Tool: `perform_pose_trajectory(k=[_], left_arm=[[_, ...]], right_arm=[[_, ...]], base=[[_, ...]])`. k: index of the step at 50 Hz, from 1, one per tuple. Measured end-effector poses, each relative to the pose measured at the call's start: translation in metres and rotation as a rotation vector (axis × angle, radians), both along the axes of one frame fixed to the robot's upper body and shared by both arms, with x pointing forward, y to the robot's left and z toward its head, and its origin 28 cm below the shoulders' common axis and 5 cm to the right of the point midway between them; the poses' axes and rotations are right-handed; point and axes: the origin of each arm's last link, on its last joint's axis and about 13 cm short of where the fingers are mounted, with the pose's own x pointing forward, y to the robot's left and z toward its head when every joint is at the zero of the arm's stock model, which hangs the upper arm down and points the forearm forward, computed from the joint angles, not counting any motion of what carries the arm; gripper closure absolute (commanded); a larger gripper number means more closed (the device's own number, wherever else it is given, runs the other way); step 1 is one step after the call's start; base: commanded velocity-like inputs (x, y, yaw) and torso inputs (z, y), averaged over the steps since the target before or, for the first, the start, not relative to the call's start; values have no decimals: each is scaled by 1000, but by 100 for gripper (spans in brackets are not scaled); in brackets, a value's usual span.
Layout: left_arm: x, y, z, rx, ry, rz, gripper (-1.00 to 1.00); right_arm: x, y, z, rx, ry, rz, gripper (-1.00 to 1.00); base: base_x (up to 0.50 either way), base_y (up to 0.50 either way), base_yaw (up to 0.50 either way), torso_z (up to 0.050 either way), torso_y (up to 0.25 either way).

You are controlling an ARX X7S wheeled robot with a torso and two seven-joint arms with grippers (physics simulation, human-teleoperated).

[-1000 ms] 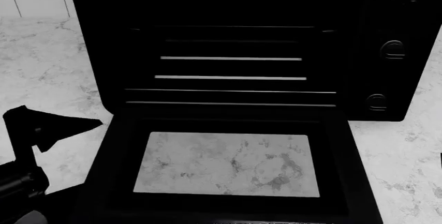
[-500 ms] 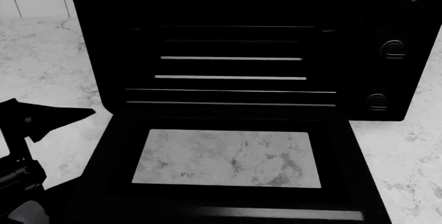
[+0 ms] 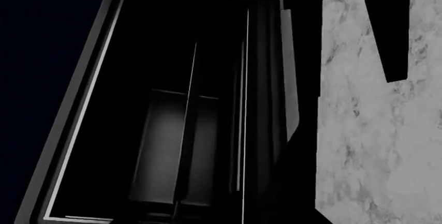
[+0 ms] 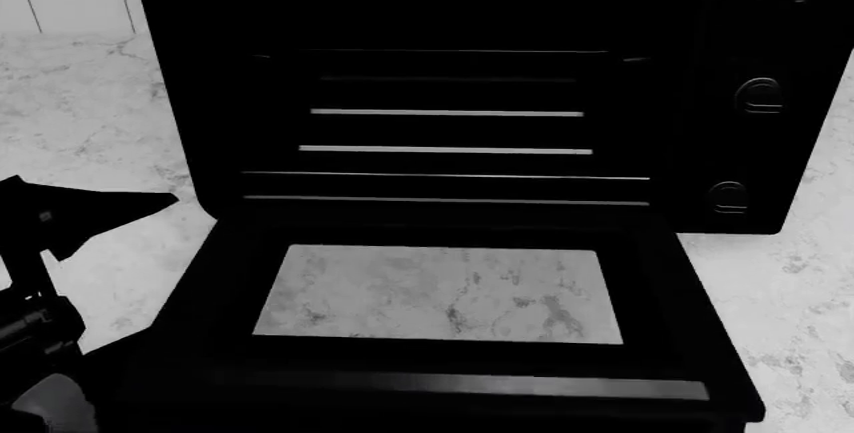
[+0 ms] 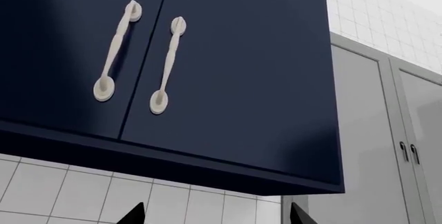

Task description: Close the toaster oven door.

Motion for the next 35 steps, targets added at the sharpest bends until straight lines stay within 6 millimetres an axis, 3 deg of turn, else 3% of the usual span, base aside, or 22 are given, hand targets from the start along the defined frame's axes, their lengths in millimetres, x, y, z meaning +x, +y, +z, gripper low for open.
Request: perform_pose_trajectory(k=[35], left_arm=[[2, 1, -3, -104, 12, 44, -100]], right_arm=[[0, 1, 2, 2, -4, -1, -100]], base=[[4, -7, -11, 1, 1]])
